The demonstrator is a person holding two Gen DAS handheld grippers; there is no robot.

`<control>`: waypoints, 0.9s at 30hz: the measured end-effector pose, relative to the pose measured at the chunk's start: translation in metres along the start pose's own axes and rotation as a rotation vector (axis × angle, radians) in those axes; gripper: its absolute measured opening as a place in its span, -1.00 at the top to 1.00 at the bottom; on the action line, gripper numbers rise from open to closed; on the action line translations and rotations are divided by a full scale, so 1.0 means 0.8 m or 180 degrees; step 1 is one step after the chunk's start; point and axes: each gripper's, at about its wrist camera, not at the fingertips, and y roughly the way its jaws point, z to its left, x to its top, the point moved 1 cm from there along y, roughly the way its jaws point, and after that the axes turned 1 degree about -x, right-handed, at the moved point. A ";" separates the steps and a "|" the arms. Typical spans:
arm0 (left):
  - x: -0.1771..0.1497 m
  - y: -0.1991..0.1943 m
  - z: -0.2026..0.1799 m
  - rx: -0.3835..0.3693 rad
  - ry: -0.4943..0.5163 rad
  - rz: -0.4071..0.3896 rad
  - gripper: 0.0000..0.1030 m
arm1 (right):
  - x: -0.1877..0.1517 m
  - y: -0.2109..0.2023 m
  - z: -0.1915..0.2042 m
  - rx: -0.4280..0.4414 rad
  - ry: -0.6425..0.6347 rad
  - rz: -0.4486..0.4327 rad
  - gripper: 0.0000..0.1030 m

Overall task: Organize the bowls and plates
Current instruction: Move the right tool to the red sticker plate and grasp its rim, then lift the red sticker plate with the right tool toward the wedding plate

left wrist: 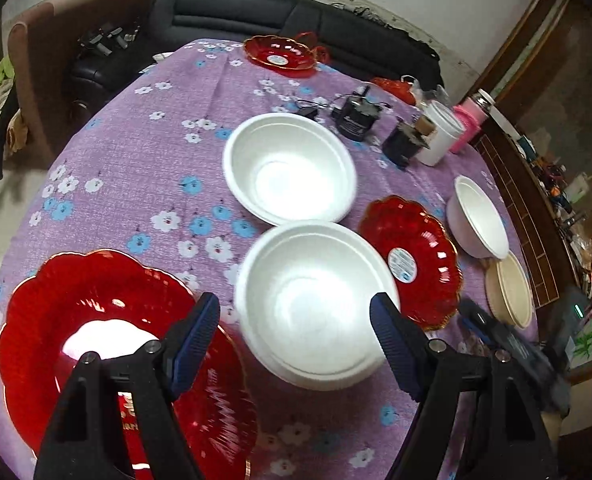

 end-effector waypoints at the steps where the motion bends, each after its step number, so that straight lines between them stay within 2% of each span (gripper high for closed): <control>1: -0.002 -0.001 -0.005 -0.0006 0.0034 0.0002 -0.49 | 0.006 0.009 -0.002 -0.0058 0.0025 0.0017 -0.05; 3: -0.007 -0.002 -0.015 -0.0007 0.0116 0.0007 -0.49 | 0.015 0.031 -0.002 -0.0135 0.0061 0.0082 0.11; 4: -0.009 -0.002 -0.019 -0.0010 0.0144 0.0011 -0.49 | 0.021 0.034 0.001 -0.0168 0.0044 -0.0004 0.19; 5: -0.010 -0.003 -0.022 -0.0014 0.0162 0.0011 -0.49 | 0.025 0.037 0.006 -0.0169 0.0020 0.0012 0.58; 6: -0.011 -0.003 -0.026 -0.0014 0.0179 0.0013 -0.49 | 0.026 0.041 0.009 -0.0121 0.0015 0.0054 0.79; 12: -0.013 0.005 -0.051 -0.0070 0.0268 0.0042 -0.49 | 0.010 0.023 -0.008 -0.0214 -0.0037 0.0051 0.82; 17: -0.020 0.020 -0.087 -0.0187 0.0408 0.0132 -0.48 | -0.017 -0.027 -0.049 -0.0311 -0.0077 0.0045 0.82; 27: -0.056 0.085 -0.188 -0.0424 0.0693 0.0508 -0.48 | -0.059 -0.096 -0.118 -0.0356 -0.0111 0.0143 0.80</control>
